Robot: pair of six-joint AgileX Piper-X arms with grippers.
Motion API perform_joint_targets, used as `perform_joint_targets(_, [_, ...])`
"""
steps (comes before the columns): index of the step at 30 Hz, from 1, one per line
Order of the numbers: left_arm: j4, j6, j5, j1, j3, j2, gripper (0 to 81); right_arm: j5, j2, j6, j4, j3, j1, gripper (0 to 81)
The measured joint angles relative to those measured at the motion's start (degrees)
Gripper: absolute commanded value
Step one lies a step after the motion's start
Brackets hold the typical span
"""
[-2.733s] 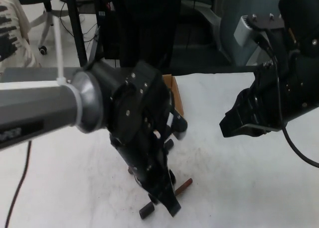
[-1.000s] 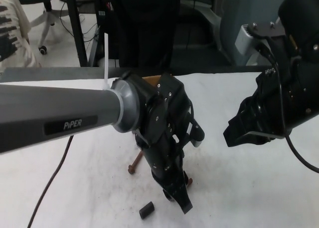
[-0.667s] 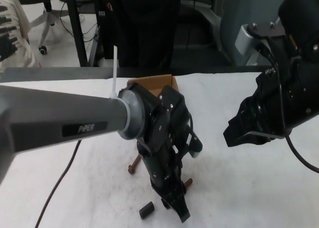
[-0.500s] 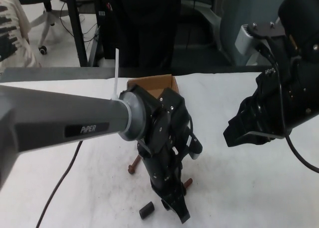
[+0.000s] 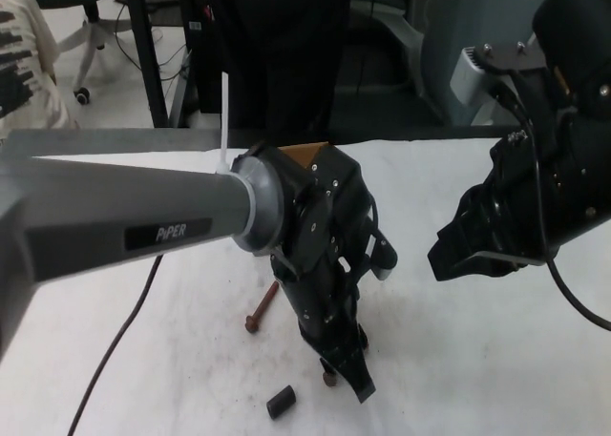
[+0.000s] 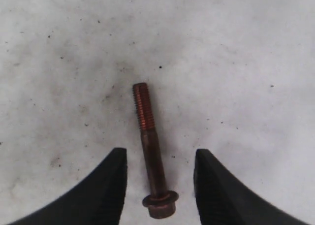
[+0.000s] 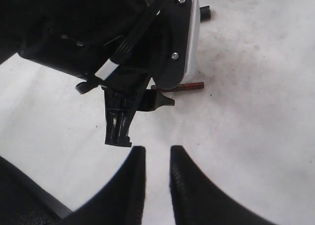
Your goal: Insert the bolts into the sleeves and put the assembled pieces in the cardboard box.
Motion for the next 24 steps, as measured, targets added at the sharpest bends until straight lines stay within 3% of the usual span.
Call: perform_joint_targets(24, [1.3, 1.0, 0.9, 0.0, -0.2, 2.0, 40.9, 0.0, 0.0, 0.0, 0.0, 0.0, 0.0, 17.3])
